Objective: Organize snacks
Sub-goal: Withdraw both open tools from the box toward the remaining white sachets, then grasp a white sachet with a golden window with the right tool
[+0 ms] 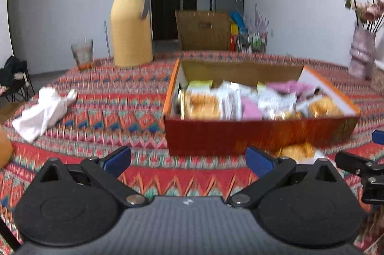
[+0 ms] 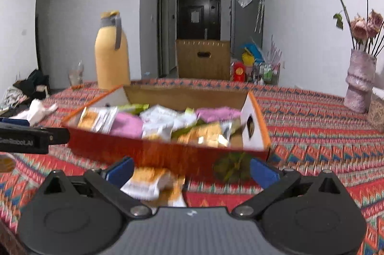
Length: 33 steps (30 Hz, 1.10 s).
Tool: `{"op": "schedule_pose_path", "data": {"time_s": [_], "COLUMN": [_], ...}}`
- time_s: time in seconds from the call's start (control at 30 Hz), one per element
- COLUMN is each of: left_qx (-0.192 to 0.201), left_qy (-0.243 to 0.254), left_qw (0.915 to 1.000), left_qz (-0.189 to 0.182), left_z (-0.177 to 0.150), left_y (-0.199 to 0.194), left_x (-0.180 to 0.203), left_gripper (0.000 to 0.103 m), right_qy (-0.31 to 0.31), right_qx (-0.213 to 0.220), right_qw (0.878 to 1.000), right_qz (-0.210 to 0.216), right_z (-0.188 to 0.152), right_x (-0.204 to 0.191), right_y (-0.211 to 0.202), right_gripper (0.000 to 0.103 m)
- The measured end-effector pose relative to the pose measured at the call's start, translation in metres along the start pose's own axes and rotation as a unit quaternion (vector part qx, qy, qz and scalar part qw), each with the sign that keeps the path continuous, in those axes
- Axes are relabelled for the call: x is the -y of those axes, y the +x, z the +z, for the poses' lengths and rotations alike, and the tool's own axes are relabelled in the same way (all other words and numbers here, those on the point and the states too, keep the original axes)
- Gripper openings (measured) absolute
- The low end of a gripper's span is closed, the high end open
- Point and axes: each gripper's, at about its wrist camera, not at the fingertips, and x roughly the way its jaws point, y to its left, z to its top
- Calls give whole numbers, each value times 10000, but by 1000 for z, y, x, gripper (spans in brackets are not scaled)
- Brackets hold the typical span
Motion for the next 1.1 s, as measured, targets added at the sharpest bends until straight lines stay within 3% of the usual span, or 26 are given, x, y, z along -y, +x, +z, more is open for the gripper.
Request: {"op": "schedule_pose_path", "data": {"time_s": [0.23, 0.73, 0.83, 0.93, 0.97, 1.03, 1.1], "left_qx": [-223, -200, -196, -184, -183, -180, -179], "left_qy": [-21, -142, -144, -153, -157, -161, -161], "left_qw": [9997, 9995, 9995, 9994, 9994, 9994, 9994], "left_qz": [-131, -222, -223, -233, -236, -233, -236], "left_z": [-23, -26, -26, -26, -26, -26, -26], "left_y": [12, 14, 14, 14, 14, 14, 14], "left_x": [-4, -6, -5, -5, -5, -5, -5], "left_gripper": [103, 103, 103, 103, 103, 103, 103], "right_qy": [-74, -393, -412, -419, -418, -454, -468], "right_qx": [-428, -1116, -1141, -1129, -1129, -1114, -1105], "right_qw": [9991, 9929, 9925, 9922, 9920, 9916, 9916], "right_qz": [8, 95, 148, 317, 386, 478, 493], "right_z": [-21, -13, -11, -9, -8, -9, -10], "right_x": [-5, -20, -23, -27, -28, -31, -32], "right_y": [9, 57, 63, 62, 61, 58, 56], "right_gripper": [103, 102, 89, 69, 58, 49, 47]}}
